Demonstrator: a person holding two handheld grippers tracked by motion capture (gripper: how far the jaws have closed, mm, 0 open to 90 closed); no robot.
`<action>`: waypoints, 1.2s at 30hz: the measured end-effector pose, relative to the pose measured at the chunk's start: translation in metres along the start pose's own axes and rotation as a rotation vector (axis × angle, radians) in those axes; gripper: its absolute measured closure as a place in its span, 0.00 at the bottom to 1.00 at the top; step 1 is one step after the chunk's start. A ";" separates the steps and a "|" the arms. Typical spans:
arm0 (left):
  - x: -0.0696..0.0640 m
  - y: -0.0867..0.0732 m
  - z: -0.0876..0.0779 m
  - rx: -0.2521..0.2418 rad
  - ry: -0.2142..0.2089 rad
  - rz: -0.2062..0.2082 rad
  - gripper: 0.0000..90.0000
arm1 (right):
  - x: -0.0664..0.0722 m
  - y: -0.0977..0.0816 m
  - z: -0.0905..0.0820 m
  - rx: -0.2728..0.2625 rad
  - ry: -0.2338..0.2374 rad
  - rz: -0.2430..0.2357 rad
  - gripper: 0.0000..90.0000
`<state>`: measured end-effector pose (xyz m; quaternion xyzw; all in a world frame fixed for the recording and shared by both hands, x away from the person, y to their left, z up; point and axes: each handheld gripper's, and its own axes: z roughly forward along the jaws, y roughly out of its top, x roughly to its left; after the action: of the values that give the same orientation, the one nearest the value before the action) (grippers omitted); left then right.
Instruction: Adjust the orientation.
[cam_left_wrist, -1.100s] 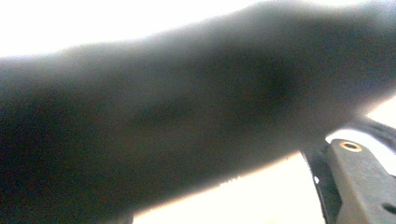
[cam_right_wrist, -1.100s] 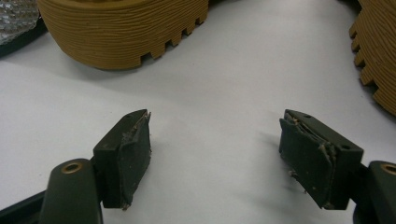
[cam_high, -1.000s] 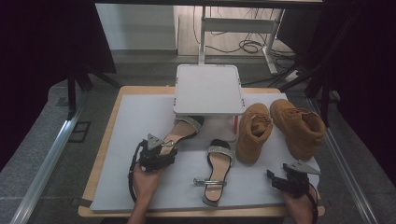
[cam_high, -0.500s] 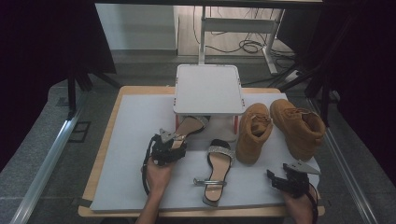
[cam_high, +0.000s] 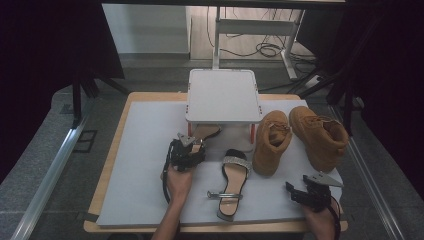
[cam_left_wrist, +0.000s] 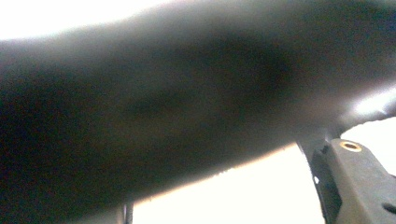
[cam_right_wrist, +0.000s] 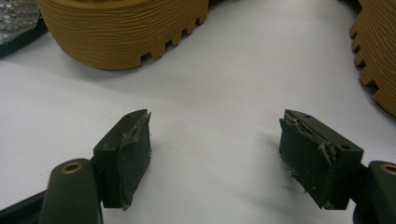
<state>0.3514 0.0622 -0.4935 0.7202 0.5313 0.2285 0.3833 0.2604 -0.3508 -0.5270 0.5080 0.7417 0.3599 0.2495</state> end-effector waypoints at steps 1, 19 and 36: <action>0.000 0.000 0.000 0.000 0.000 0.000 0.43 | 0.000 0.000 0.000 0.000 0.000 0.000 0.28; -0.011 0.013 0.030 0.026 0.074 -0.028 0.43 | 0.000 0.000 0.000 0.000 0.001 -0.001 0.28; -0.012 0.016 0.048 0.047 0.157 -0.064 0.42 | 0.000 0.000 0.000 -0.001 0.001 -0.001 0.28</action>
<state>0.3919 0.0340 -0.5084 0.6914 0.5877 0.2593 0.3308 0.2604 -0.3511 -0.5271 0.5072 0.7421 0.3603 0.2493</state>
